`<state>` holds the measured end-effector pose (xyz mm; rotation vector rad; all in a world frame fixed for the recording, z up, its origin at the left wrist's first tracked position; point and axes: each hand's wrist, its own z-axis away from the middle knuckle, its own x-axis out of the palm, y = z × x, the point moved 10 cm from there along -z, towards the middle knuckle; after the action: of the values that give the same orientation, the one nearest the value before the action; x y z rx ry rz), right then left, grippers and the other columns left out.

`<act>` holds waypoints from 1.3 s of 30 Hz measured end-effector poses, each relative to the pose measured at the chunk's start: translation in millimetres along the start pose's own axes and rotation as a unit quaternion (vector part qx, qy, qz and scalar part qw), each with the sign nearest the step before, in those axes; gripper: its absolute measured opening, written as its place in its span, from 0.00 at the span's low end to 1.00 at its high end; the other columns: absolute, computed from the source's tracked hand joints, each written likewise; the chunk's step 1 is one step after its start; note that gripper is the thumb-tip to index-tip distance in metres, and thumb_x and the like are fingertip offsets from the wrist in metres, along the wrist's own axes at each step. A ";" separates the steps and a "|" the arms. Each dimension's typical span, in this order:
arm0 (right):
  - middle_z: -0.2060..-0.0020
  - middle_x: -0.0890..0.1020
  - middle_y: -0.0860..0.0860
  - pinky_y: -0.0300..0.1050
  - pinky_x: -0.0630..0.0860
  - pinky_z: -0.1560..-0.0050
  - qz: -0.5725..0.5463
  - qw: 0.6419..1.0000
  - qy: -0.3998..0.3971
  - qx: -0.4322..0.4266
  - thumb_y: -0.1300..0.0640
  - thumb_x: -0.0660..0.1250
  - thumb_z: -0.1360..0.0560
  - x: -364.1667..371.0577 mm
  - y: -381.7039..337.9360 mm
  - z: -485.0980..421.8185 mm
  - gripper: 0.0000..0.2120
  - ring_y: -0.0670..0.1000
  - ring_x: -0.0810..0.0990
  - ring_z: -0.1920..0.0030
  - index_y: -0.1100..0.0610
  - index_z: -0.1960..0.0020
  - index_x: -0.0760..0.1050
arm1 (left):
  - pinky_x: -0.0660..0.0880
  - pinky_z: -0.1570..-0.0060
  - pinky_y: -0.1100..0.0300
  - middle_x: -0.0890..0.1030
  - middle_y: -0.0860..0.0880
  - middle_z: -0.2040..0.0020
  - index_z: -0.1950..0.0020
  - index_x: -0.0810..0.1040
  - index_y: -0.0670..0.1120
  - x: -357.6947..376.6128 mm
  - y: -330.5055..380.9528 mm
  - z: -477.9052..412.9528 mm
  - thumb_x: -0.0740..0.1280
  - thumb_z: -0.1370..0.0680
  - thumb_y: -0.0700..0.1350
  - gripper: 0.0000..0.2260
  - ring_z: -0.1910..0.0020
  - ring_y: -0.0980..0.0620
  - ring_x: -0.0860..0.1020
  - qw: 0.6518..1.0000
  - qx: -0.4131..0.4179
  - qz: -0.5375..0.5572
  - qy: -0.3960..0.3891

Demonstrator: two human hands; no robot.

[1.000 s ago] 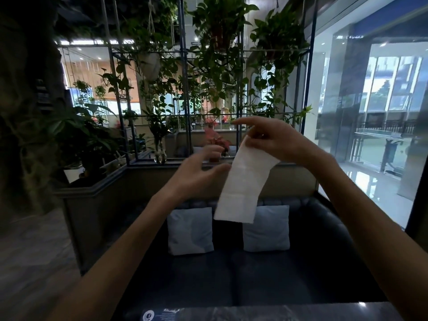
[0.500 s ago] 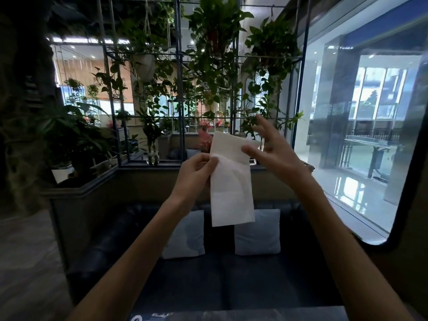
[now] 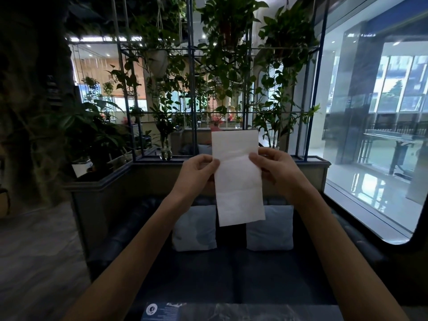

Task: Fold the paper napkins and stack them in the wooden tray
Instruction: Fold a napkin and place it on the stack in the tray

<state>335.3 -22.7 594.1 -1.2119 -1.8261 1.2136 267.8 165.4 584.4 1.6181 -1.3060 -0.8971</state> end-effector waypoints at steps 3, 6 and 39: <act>0.51 0.87 0.53 0.49 0.83 0.45 -0.007 1.000 -0.008 0.008 0.59 0.70 0.23 3.1 0.1 0.0 0.08 0.53 0.85 0.50 0.57 0.44 0.81 | 0.82 0.48 0.47 0.85 0.42 0.47 0.42 0.79 0.40 -3.0 0.0 -0.6 0.66 0.19 0.43 0.09 0.48 0.42 0.84 1.000 -0.002 0.004 -0.002; 0.50 0.87 0.54 0.46 0.83 0.46 -0.026 0.999 -0.012 0.014 0.62 0.70 0.23 2.1 0.6 1.4 0.11 0.52 0.85 0.50 0.60 0.41 0.80 | 0.81 0.46 0.45 0.85 0.42 0.46 0.40 0.79 0.41 -0.3 -0.3 -1.2 0.66 0.20 0.42 0.10 0.47 0.42 0.84 1.000 -0.006 0.017 -0.022; 0.52 0.83 0.50 0.41 0.80 0.58 -0.030 0.997 0.005 -0.067 0.51 0.58 0.17 -0.8 -35.3 14.1 0.12 0.46 0.83 0.55 0.50 0.40 0.78 | 0.80 0.43 0.46 0.86 0.44 0.46 0.44 0.81 0.44 12.9 16.8 6.1 0.71 0.23 0.40 0.08 0.46 0.45 0.84 0.998 0.023 0.029 -0.041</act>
<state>311.2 -33.8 621.4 -1.2235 -1.9485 1.0639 258.5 150.0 597.4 1.5849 -1.4318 -0.9120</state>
